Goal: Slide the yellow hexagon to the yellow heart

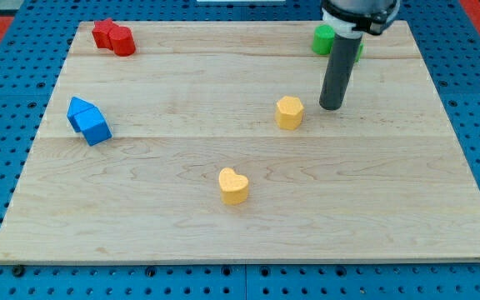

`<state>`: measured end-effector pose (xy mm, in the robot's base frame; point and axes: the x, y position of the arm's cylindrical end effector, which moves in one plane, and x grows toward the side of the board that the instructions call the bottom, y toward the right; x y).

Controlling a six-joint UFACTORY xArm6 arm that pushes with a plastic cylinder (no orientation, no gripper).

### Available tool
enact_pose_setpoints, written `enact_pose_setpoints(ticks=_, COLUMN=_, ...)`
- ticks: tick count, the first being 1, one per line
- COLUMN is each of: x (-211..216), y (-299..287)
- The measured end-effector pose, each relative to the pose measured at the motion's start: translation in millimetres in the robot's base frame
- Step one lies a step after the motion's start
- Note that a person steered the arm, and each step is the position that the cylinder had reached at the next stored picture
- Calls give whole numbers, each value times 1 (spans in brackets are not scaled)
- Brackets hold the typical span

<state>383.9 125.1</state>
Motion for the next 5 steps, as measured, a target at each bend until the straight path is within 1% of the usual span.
enact_pose_setpoints(ticks=1, x=43, y=-78)
enact_pose_setpoints(ticks=2, x=40, y=-71)
enact_pose_setpoints(ticks=3, x=9, y=-69)
enact_pose_setpoints(ticks=4, x=0, y=-129)
enact_pose_setpoints(ticks=5, x=28, y=-142)
